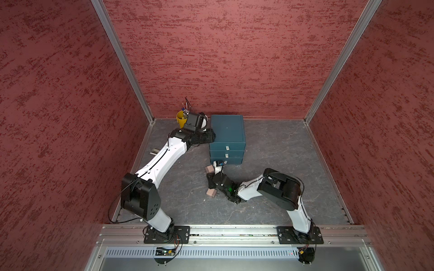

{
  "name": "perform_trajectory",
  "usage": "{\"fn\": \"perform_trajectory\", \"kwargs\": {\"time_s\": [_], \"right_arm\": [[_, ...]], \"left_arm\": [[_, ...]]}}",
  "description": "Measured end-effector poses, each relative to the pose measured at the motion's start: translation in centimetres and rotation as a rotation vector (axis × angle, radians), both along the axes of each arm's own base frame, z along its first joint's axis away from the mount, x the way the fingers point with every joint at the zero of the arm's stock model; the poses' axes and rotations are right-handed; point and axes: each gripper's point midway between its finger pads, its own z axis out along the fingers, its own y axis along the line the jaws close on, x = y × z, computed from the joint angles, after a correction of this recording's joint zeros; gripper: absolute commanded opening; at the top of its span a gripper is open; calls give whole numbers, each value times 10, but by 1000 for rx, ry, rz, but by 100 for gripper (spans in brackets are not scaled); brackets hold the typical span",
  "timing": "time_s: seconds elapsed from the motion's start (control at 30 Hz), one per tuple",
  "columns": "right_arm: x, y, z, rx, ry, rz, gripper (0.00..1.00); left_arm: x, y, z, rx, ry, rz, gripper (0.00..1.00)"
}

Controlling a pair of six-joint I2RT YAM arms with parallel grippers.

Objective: Place the plugs into the drawer by color
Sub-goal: Move the plug to the center of the board, then adjust the storage box at the center of the board.

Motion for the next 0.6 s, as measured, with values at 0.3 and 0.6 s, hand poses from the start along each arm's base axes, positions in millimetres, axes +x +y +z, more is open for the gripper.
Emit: {"fn": "perform_trajectory", "kwargs": {"time_s": [0.3,0.6], "right_arm": [[-14,-94,0,-9,12,-136,41],[13,-138,5,128,24,-236,51]], "left_arm": [[-7,-15,0,1,2,-38,47],[-9,-31,1,5,2,-59,45]]}}
